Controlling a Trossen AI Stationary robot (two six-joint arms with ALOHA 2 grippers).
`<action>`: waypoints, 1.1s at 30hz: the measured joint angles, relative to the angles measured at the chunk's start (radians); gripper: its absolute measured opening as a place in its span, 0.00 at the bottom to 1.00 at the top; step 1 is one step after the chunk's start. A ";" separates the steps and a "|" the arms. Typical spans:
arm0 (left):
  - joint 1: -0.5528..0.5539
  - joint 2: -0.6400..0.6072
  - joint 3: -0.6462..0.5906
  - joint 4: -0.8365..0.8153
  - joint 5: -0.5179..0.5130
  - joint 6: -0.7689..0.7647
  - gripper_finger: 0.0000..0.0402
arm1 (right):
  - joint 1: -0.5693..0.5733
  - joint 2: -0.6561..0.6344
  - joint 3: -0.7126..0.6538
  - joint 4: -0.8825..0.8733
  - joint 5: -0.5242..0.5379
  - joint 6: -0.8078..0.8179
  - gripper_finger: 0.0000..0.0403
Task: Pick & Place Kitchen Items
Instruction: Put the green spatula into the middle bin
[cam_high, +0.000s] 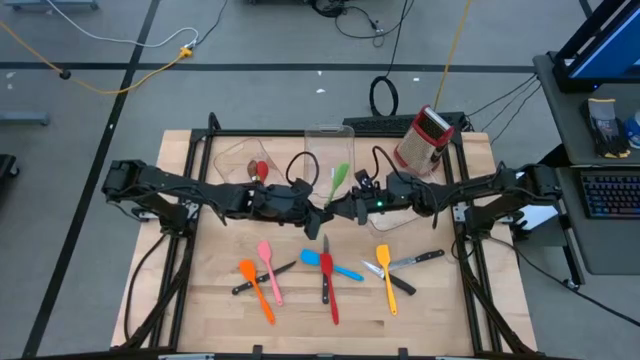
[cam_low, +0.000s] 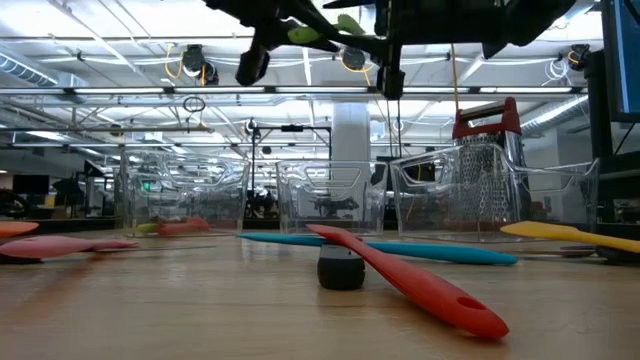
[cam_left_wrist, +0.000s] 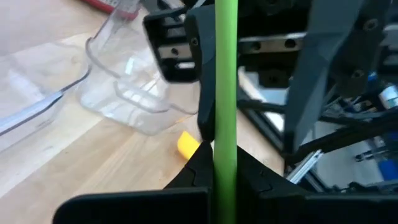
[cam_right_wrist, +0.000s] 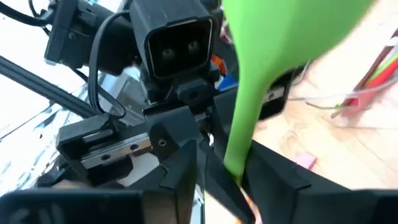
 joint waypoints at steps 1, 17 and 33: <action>0.001 -0.007 0.000 -0.008 -0.002 0.000 0.04 | -0.004 0.000 0.000 -0.006 -0.014 0.000 0.34; 0.098 -0.147 0.002 -0.186 -0.192 -0.032 0.03 | -0.029 -0.002 0.001 -0.041 -0.117 -0.039 0.43; 0.382 -0.026 -0.002 -0.047 0.063 -0.041 0.03 | -0.002 -0.182 -0.043 -0.069 -0.099 -0.205 0.42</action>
